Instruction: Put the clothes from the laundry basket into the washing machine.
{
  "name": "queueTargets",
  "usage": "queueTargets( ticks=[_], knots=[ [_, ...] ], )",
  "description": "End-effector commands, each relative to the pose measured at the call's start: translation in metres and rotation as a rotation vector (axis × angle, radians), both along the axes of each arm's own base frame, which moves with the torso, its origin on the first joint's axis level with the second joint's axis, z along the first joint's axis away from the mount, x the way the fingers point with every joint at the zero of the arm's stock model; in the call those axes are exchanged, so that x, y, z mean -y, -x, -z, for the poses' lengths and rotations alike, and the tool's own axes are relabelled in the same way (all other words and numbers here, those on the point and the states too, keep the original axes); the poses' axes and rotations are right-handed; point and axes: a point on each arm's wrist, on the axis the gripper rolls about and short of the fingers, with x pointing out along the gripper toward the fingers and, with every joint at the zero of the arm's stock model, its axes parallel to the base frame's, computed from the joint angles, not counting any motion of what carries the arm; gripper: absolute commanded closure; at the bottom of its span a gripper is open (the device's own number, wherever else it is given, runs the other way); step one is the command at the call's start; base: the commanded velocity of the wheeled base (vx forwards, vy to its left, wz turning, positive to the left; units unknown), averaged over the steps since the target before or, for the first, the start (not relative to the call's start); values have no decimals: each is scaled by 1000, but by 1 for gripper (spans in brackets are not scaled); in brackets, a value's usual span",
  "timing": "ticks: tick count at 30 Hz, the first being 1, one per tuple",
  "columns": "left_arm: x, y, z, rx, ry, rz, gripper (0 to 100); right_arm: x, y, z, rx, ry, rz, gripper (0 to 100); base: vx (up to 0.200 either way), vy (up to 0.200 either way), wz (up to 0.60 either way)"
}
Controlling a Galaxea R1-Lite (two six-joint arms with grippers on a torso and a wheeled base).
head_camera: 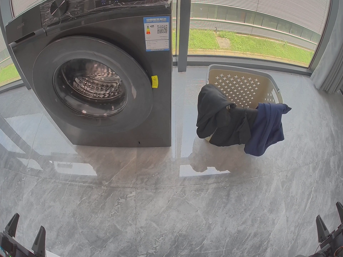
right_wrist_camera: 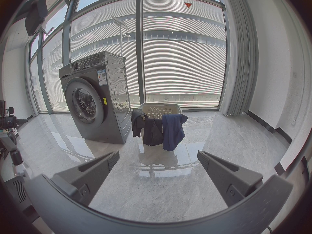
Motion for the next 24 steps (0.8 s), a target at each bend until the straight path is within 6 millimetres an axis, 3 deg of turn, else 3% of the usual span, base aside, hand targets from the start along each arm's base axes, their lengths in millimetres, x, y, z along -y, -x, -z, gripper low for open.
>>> queueTargets(
  ticks=[1,9,18,24],
  knots=[
    [0,0,5,-1,1,-2,0,0,-1,5,-8,0,-1,0,200,0,0],
    [0,0,5,-1,1,-1,0,0,-1,5,-8,0,-1,0,200,0,0],
    [0,0,5,-1,1,-1,0,0,-1,5,-8,0,0,0,0,0,0],
    [0,0,5,-1,1,-1,0,0,-1,5,-8,0,0,0,0,-200,0]
  ],
)
